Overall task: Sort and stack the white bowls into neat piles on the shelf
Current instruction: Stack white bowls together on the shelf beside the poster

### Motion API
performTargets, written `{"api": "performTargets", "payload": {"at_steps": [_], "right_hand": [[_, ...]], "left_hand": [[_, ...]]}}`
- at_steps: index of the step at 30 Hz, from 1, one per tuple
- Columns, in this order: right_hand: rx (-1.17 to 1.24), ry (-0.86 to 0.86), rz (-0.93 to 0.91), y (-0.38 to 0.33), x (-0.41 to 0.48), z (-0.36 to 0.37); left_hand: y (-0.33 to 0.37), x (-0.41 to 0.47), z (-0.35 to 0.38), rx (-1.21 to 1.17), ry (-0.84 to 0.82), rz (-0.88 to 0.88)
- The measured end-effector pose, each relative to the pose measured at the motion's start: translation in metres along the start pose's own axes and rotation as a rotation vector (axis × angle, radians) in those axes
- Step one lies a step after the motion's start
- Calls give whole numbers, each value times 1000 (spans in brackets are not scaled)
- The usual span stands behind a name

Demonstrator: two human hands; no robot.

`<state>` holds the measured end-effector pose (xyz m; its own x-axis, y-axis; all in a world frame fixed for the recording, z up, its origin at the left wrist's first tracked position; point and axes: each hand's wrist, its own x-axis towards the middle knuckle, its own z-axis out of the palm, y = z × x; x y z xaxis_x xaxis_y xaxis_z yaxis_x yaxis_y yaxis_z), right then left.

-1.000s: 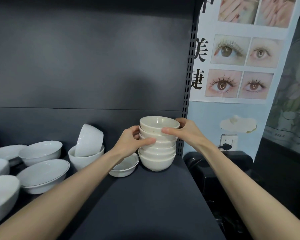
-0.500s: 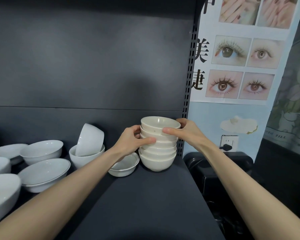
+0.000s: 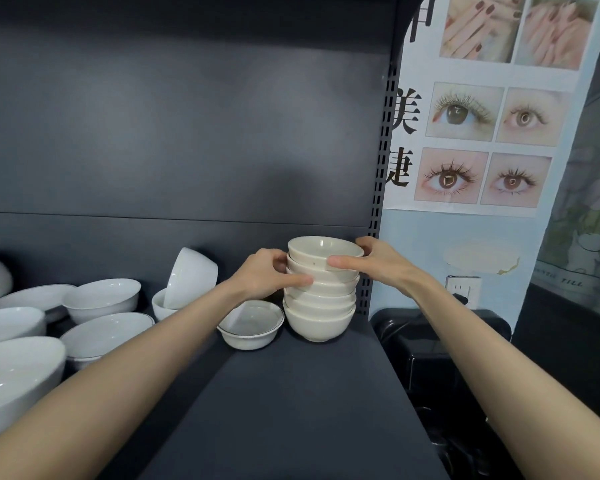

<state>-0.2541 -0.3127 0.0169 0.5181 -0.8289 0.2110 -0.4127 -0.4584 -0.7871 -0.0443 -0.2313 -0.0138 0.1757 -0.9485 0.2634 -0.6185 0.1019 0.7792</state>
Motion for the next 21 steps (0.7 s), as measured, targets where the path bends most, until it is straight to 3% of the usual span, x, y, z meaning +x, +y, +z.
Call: {"api": "performTargets", "payload": {"at_steps": [9, 21], "right_hand": [[-390, 83, -190, -39, -12, -1], [-480, 87, -287, -100, -13, 70]], "left_hand": [[19, -22, -49, 488, 25, 91], [-20, -61, -139, 587, 98, 94]]}}
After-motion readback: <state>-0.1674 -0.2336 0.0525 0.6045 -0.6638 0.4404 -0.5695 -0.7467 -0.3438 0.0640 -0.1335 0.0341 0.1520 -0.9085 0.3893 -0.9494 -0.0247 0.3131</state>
